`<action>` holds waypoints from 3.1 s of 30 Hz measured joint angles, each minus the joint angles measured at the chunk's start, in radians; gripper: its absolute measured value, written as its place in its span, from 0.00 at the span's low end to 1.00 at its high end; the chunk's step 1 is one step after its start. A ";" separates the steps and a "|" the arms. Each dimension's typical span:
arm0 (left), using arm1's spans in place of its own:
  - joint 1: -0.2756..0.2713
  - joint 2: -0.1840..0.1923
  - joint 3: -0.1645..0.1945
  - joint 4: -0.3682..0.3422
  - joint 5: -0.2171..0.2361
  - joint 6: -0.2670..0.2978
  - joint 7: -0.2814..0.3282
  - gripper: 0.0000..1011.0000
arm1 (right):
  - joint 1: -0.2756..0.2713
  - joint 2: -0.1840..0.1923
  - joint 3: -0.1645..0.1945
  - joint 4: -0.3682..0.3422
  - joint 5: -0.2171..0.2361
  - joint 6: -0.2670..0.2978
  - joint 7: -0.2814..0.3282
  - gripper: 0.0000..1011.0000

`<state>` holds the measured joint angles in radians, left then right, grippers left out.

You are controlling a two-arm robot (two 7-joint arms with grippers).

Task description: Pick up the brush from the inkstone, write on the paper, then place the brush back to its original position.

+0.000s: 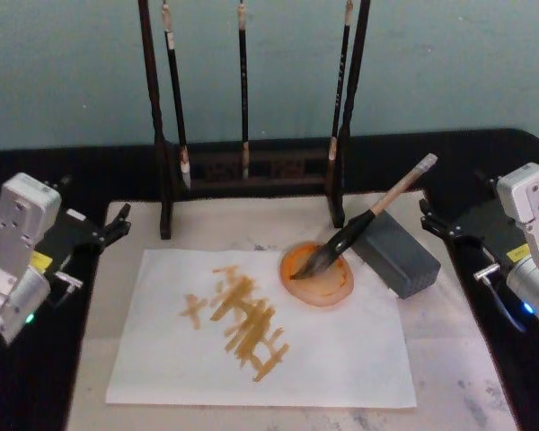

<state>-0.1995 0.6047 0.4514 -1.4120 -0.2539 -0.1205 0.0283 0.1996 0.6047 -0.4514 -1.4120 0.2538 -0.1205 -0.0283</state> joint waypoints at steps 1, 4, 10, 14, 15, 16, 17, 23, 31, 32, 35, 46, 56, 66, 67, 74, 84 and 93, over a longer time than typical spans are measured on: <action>0.000 0.000 0.000 0.000 0.000 0.000 0.000 1.00 | 0.000 0.000 0.000 0.000 0.000 0.000 0.000 0.99; 0.000 0.000 0.000 0.000 0.000 0.000 0.000 1.00 | 0.000 0.000 0.000 0.000 0.000 0.000 0.000 0.99; 0.000 0.000 0.000 0.000 0.000 0.000 0.000 1.00 | 0.000 0.000 0.000 0.000 0.000 0.000 0.000 0.99; 0.000 0.000 0.000 0.000 0.000 0.000 0.000 1.00 | 0.000 0.000 0.000 0.000 0.000 0.000 0.000 0.99; 0.000 0.000 0.000 0.000 0.000 0.000 0.000 1.00 | 0.000 0.000 0.000 0.000 0.000 0.000 0.000 0.99; 0.000 0.000 0.000 0.000 0.000 0.000 0.000 1.00 | 0.000 0.000 0.000 0.000 0.000 0.000 0.000 0.99; 0.000 0.000 0.000 0.000 0.000 0.000 0.000 1.00 | 0.000 0.000 0.000 0.000 0.000 0.000 0.000 0.99; 0.000 0.000 0.000 0.000 0.000 0.000 0.000 1.00 | 0.000 0.000 0.000 0.000 0.000 0.000 0.000 0.99; 0.000 0.000 0.000 0.000 0.000 0.000 0.000 1.00 | 0.000 0.000 0.000 0.000 0.000 0.000 0.000 0.99; 0.000 0.000 0.000 0.000 0.000 0.000 0.000 1.00 | 0.000 0.000 0.000 0.000 0.000 0.000 0.000 0.99; 0.000 0.000 0.000 0.000 0.000 0.000 0.000 1.00 | 0.000 0.000 0.000 0.000 0.000 0.000 0.000 0.99; 0.000 0.000 0.000 0.000 0.000 0.000 0.000 1.00 | 0.000 0.000 0.000 0.000 0.000 0.000 0.000 0.99; 0.000 0.000 0.000 0.000 0.000 0.000 0.000 1.00 | -0.007 -0.012 0.030 -0.002 0.054 0.001 0.042 0.99; 0.000 0.000 0.000 0.000 0.000 0.000 0.000 1.00 | -0.038 -0.079 0.188 -0.009 0.449 0.131 0.271 0.99; 0.000 0.000 0.000 0.000 0.000 0.000 0.000 1.00 | -0.039 -0.086 0.202 -0.006 0.481 0.148 0.287 0.99; 0.000 0.000 0.000 0.000 0.000 0.000 0.000 1.00 | -0.032 -0.148 0.299 0.046 0.745 0.314 0.361 0.99; 0.000 0.000 0.000 0.000 0.000 0.000 0.000 1.00 | 0.021 -0.216 0.347 0.170 0.977 0.450 0.418 0.99; 0.000 0.000 0.000 0.000 0.000 0.000 0.000 1.00 | 0.117 -0.255 0.315 0.305 1.028 0.476 0.432 0.99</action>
<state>-0.1995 0.6047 0.4514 -1.4119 -0.2539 -0.1205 0.0283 0.3168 0.3499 -0.1367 -1.1069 1.2815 0.3551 0.4040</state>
